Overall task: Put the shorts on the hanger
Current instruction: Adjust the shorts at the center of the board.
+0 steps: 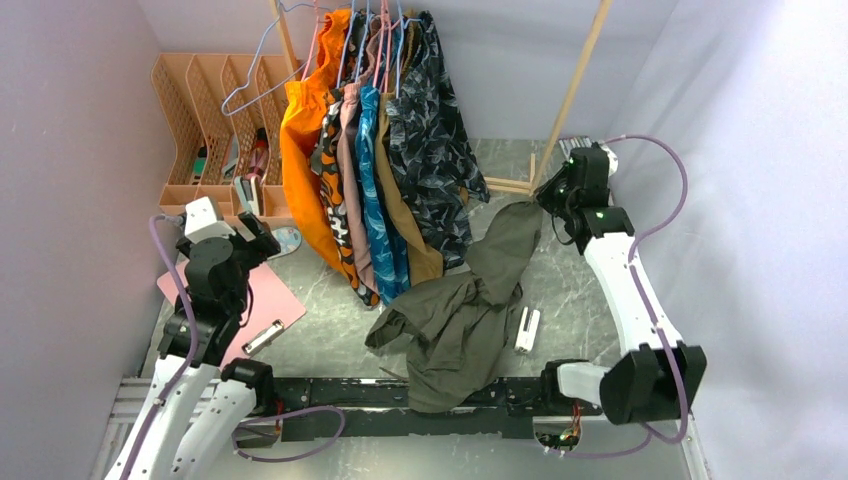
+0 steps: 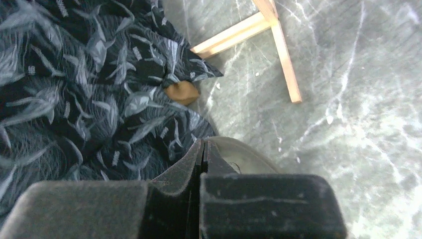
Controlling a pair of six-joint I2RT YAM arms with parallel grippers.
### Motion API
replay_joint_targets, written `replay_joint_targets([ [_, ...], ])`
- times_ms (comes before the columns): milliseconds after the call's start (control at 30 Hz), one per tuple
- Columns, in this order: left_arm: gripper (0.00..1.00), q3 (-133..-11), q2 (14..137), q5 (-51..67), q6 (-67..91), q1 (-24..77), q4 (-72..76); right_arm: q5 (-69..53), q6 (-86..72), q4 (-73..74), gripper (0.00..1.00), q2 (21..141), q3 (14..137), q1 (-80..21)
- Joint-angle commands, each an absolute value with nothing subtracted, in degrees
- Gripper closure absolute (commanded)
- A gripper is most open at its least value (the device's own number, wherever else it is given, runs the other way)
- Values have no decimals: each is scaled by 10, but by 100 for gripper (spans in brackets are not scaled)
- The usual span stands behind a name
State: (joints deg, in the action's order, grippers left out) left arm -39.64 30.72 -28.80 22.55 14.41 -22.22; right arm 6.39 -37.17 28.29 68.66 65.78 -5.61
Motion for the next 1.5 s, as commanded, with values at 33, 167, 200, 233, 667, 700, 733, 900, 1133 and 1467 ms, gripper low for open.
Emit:
replay_joint_targets([
  [33, 9, -399, 318, -268, 223, 147, -216, -2, -442, 133, 100, 711, 684, -40],
  [167, 10, -398, 315, -262, 221, 147, -212, 16, -428, 112, 100, 730, 735, -54],
  [200, 10, -398, 315, -262, 220, 147, -211, 11, -424, 113, 100, 741, 746, -55],
  [233, 10, -398, 314, -262, 220, 147, -211, 6, -420, 121, 100, 754, 753, -55],
  [667, 6, -392, 313, -141, 181, 148, -171, 12, -307, 304, 16, 740, 719, -198],
  [700, 4, -389, 309, -113, 180, 148, -158, 29, -306, 329, 16, 719, 716, -221],
  [733, 2, -384, 302, -84, 182, 148, -142, 36, -309, 352, 16, 695, 709, -239],
  [900, 1, -372, 293, -61, 203, 151, -122, 37, -373, 452, 17, 589, 617, -317],
  [1133, 1, -394, 330, -129, 228, 152, -150, 43, -467, 526, 18, 478, 488, -323],
  [1467, 1, -401, 280, -193, 233, 152, -186, 36, -553, 493, 22, 464, 366, -323],
])
